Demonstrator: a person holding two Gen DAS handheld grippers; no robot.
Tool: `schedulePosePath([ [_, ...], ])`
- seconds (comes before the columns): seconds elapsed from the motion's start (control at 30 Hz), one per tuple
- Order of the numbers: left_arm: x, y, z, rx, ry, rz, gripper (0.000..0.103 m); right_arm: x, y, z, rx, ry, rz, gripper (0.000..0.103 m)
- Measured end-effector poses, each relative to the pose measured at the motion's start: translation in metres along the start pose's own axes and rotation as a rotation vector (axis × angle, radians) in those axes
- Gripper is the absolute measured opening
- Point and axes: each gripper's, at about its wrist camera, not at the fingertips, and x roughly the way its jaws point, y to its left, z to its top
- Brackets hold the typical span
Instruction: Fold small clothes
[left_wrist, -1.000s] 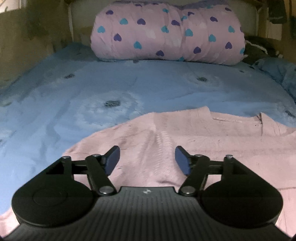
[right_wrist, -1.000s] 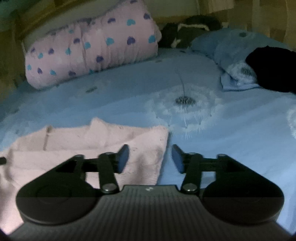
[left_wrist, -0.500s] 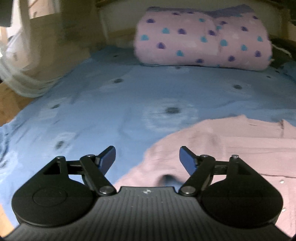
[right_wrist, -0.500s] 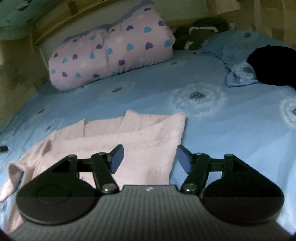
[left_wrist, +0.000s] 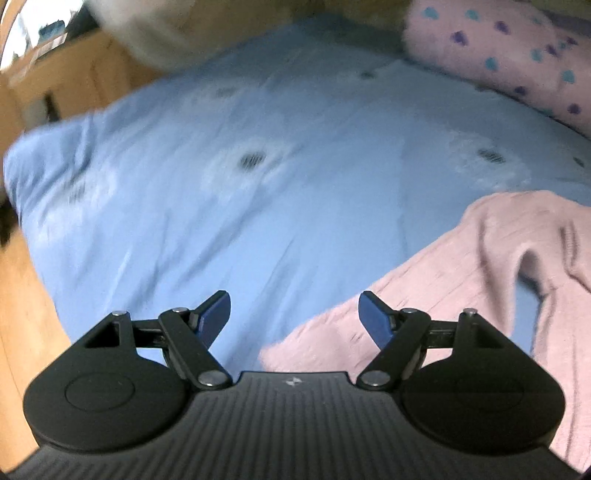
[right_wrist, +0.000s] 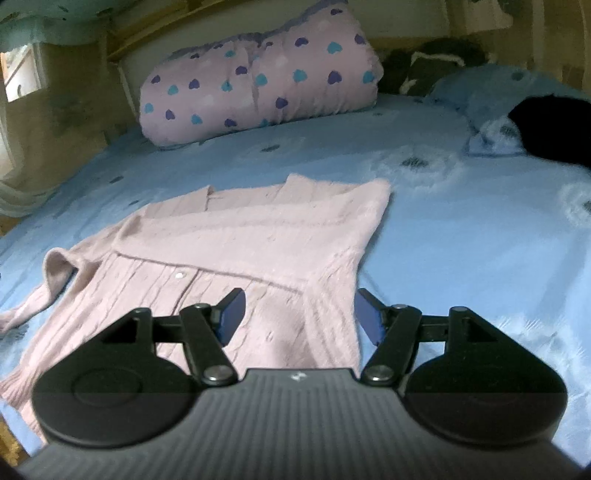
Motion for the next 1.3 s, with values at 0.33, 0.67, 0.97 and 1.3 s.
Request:
schedulePosePath([
  [0.33, 0.034, 0.023, -0.036, -0.155, 0.057, -0.074, 0.080, 0.018, -0.006, -0.018, 0.022, 0.042, 0.005, 0.067],
  [0.67, 0.035, -0.010, -0.040, -0.094, 0.004, -0.091, 0.050, 0.022, -0.003, -0.024, -0.013, 0.049, -0.025, 0.067],
  [0.97, 0.000, 0.004, 0.003, -0.181, -0.114, -0.162, 0.031, 0.022, -0.006, -0.023, 0.010, 0.041, -0.032, 0.067],
  [1.3, -0.087, -0.028, 0.074, -0.096, -0.338, -0.240, 0.031, 0.019, -0.004, -0.022, -0.001, 0.008, -0.025, 0.067],
])
